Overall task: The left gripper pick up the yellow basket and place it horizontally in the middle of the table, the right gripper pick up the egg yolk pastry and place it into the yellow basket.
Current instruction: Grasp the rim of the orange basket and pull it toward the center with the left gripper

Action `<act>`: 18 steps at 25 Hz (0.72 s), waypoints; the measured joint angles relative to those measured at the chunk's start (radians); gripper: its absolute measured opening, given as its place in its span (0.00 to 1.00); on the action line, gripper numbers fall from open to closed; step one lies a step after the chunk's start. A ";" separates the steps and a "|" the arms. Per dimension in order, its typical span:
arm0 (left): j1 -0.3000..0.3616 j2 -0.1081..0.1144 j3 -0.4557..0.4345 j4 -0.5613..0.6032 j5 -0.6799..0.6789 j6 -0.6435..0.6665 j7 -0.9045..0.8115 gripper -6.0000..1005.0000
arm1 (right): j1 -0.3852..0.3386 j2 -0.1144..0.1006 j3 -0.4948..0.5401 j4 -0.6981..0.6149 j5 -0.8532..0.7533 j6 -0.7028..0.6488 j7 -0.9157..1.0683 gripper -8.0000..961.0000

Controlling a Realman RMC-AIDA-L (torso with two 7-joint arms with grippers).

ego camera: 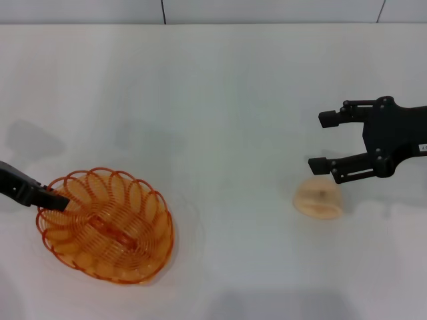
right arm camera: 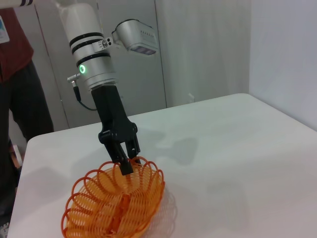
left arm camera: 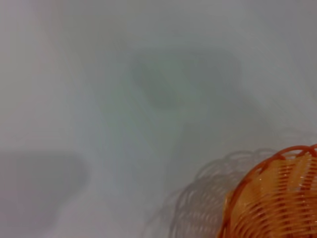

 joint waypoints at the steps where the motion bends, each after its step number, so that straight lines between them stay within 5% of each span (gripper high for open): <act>1: -0.001 0.000 0.000 -0.001 0.001 -0.003 -0.001 0.38 | 0.000 0.000 0.000 0.000 0.000 0.000 0.000 0.89; 18: -0.025 -0.001 0.014 -0.028 0.030 -0.019 -0.003 0.35 | 0.001 0.000 0.001 0.000 0.002 0.000 0.001 0.89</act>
